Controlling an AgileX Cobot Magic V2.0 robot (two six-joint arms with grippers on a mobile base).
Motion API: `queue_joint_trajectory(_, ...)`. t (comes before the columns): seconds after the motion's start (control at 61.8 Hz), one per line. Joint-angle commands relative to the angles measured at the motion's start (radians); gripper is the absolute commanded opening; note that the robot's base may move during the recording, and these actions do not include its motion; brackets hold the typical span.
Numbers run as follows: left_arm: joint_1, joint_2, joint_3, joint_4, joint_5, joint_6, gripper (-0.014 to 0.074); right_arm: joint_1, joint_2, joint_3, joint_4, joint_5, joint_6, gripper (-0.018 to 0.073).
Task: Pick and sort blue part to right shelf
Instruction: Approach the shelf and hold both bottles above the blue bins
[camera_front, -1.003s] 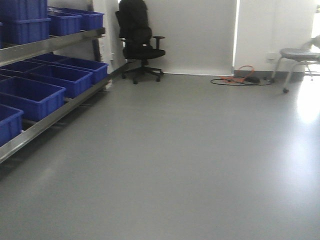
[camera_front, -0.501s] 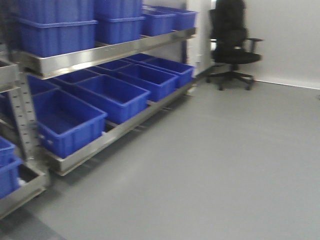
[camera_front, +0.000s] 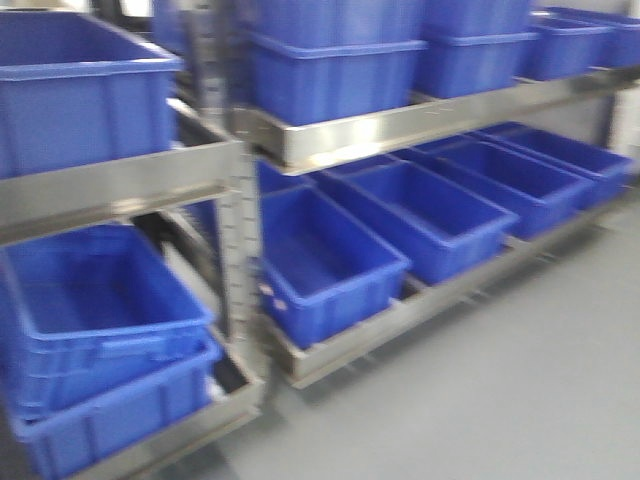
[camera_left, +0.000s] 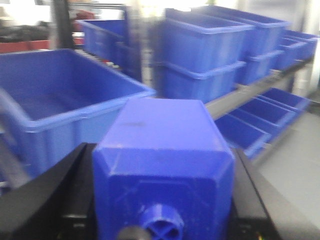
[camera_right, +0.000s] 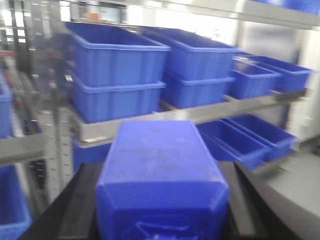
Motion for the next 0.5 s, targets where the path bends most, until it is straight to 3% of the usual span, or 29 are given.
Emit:
queue_joint_trajectory(0.0, 0.001, 0.005, -0.03, -0.003, -0.094, 0.001, 0.0386, -0.006, 0.012, -0.025, -0.01, -0.094, 0.0, 0.0414)
queue_joint_trajectory(0.485, 0.001, 0.005, -0.03, -0.003, -0.094, 0.001, 0.0386, -0.006, 0.012, -0.025, -0.01, -0.094, 0.0, 0.0414)
